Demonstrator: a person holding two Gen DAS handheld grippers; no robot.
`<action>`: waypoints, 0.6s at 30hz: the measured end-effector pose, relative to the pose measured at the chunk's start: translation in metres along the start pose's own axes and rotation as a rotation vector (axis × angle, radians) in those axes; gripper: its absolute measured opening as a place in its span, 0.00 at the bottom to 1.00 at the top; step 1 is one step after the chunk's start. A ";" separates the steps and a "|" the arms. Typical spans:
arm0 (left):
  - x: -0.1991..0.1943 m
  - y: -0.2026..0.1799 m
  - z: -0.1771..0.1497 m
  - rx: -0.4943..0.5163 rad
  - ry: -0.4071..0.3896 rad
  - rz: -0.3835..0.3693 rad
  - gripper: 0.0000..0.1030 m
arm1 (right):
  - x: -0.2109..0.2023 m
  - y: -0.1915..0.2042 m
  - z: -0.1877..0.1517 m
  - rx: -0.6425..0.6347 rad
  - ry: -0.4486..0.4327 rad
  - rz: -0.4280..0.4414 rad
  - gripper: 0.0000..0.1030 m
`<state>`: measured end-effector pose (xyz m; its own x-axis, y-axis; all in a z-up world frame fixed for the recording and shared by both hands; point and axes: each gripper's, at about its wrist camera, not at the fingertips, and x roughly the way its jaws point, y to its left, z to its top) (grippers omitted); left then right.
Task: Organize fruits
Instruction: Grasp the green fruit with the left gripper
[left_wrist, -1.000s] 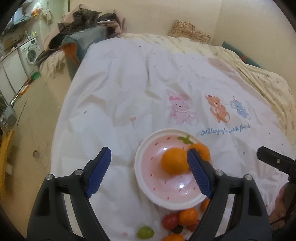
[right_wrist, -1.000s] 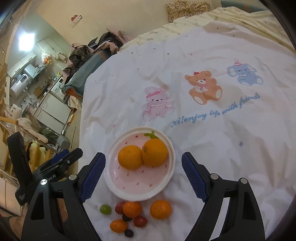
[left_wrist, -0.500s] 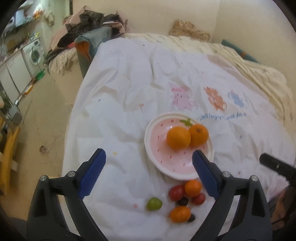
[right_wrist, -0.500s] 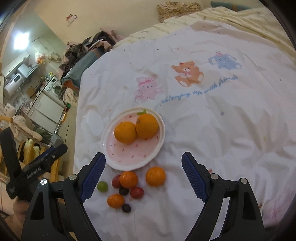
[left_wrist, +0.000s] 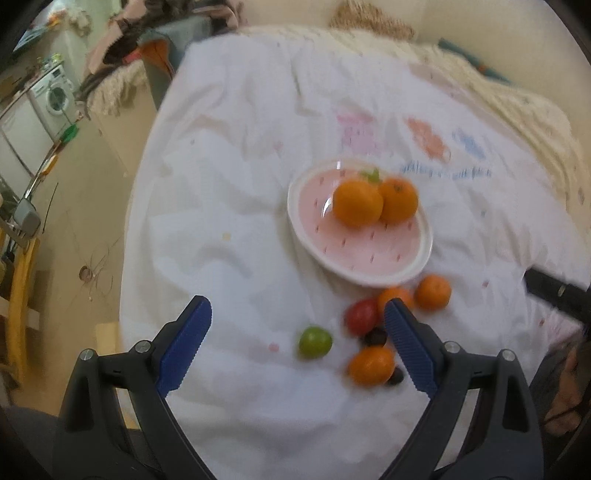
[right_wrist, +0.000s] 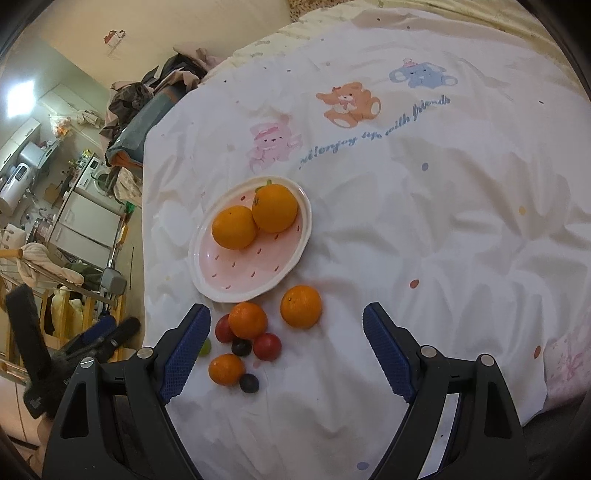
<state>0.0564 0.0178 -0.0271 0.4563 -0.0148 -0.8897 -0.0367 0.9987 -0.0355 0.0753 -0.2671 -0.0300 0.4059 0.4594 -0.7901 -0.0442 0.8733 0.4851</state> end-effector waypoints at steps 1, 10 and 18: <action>0.003 0.000 -0.002 0.010 0.013 0.007 0.90 | 0.001 0.000 0.000 0.002 0.004 -0.004 0.85; 0.041 0.009 -0.021 0.071 0.200 0.072 0.85 | 0.014 -0.006 0.001 0.034 0.041 -0.022 0.85; 0.063 -0.010 -0.024 0.109 0.278 -0.024 0.61 | 0.023 -0.009 0.003 0.059 0.066 -0.019 0.85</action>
<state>0.0640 0.0062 -0.0936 0.1941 -0.0363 -0.9803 0.0736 0.9970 -0.0224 0.0876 -0.2654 -0.0515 0.3447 0.4540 -0.8216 0.0179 0.8719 0.4893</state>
